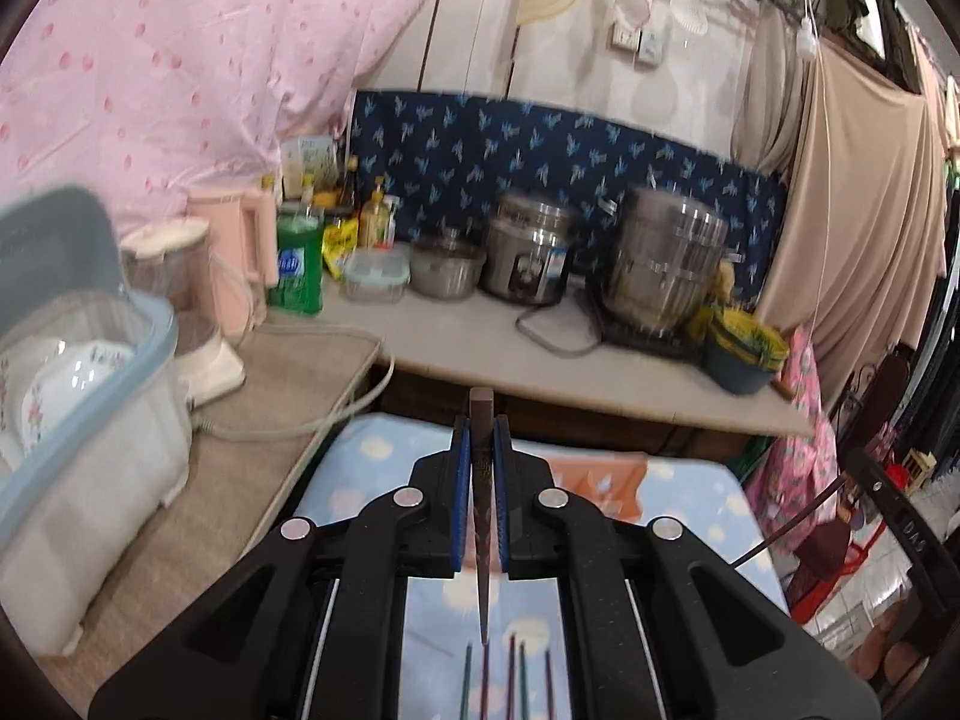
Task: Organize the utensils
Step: 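Lift both brown chopsticks and carry them over the pink basket with both grippers, then lower the brown chopsticks into the pink basket and open both grippers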
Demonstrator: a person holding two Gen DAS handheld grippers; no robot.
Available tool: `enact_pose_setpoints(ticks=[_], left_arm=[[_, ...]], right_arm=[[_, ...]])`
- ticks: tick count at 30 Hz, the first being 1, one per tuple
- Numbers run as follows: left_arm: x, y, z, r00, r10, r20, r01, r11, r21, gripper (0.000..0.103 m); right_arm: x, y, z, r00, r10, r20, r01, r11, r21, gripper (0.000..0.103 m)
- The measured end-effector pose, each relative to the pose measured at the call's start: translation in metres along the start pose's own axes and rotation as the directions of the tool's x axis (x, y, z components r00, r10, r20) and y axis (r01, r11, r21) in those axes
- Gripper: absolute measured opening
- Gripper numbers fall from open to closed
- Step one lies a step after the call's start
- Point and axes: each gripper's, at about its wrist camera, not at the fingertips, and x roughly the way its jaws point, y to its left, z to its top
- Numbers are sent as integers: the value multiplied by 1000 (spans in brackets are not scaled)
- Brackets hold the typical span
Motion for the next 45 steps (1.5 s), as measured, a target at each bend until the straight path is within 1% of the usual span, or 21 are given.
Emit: enact_pose_setpoints(ticks=[3,6,9,12,14,20,25,27,28,29,30,31,32,33,34,36,39,41,45], left_arm=[[6,-6,26,997,-18,71,20,1000,-23,7],[16,-11,43,991,-20,129,24,999,-29,7],[35,-14,52,988,-20,153,25,999,-34,7],[55,-15,52,990,-24,138,30,999,-37,7],[68,-15,46,993,-18,119,22,999,-33,7],[104,-10,17,999,4,50,-3,1000,-19,7],[121,-4,-2,1000,11,-3,-11,1000,-18,8],[123,-1,-5,1000,7,-12,-7,1000,-28,8],[122,0,-6,1000,4,-11,-5,1000,-31,8],[121,1,-6,1000,10,-9,-10,999,-31,13],[118,1,-6,1000,15,-8,-15,999,-29,22],[116,1,-6,1000,18,-6,-18,999,-29,28],[113,1,-6,1000,22,-4,-22,999,-31,39],[108,1,-6,1000,23,5,-23,999,-32,42],[104,1,-6,1000,25,11,-24,999,-32,43],[95,2,-7,999,27,17,-27,999,-33,51],[79,5,-11,1000,27,15,-26,999,-38,57],[67,6,-16,1000,29,12,-29,999,-34,61],[43,7,-33,1000,28,-1,-28,1000,-6,65]], right_arm=[[17,2,20,999,17,44,-18,1000,23,7],[34,6,34,997,21,73,-23,999,33,7],[54,6,40,997,31,72,-35,998,48,7],[76,4,36,998,37,48,-39,998,57,7],[89,1,29,999,39,26,-40,998,53,7],[124,-4,-5,998,34,-58,-31,998,52,7],[137,-6,-23,995,24,-102,-20,999,37,8],[135,-5,-24,996,20,-93,-17,999,33,9],[133,-4,-24,996,14,-89,-12,1000,29,14],[130,-4,-23,996,13,-83,-11,1000,28,15],[127,-4,-22,997,14,-77,-11,1000,28,16],[124,-4,-21,997,12,-71,-10,1000,29,19],[119,-4,-19,998,14,-62,-12,1000,29,22],[115,-3,-17,998,13,-54,-12,1000,26,23],[108,-3,-16,999,11,-41,-10,1000,23,26],[94,-2,-13,1000,12,-17,-12,1000,23,29],[74,-1,-11,999,34,-3,-34,999,26,30],[59,2,-12,999,32,6,-32,999,14,32],[29,0,-24,998,65,-13,-65,998,27,34]])
